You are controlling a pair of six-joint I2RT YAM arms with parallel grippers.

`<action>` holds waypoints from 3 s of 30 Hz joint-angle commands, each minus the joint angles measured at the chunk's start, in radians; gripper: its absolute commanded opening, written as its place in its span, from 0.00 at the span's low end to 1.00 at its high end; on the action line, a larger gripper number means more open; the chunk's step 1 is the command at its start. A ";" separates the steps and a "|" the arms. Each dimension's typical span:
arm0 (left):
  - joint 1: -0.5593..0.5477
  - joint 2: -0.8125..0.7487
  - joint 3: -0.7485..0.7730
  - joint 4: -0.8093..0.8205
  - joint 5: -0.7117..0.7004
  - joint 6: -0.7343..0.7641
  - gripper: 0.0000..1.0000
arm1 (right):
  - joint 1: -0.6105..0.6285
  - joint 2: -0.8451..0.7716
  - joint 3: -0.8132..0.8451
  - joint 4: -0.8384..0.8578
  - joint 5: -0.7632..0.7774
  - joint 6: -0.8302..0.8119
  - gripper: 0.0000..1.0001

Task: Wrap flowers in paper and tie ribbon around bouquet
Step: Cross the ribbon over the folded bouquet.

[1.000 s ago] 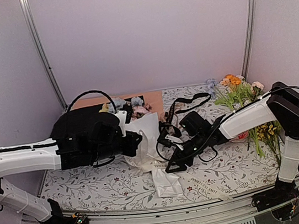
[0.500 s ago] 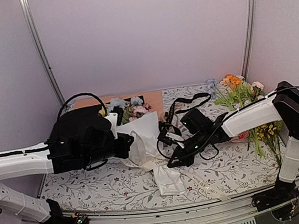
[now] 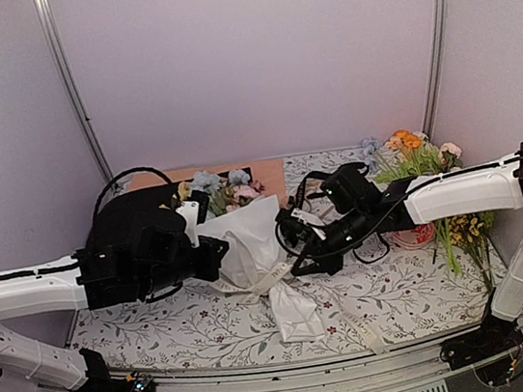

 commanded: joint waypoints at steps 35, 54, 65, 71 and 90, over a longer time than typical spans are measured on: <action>-0.007 -0.058 -0.260 -0.057 0.138 -0.278 0.53 | 0.024 0.067 -0.022 0.040 -0.175 0.331 0.00; 0.043 0.486 0.251 -0.022 0.269 0.346 0.28 | -0.053 0.103 -0.090 0.135 -0.204 0.411 0.00; 0.072 0.522 0.256 -0.012 0.382 0.330 0.26 | -0.053 0.111 -0.109 0.188 -0.234 0.418 0.00; 0.072 0.516 0.261 -0.063 0.375 0.314 0.31 | -0.054 0.117 -0.101 0.209 -0.241 0.431 0.00; 0.060 0.420 0.202 -0.023 0.371 0.263 0.00 | -0.054 0.130 -0.115 0.228 -0.261 0.441 0.00</action>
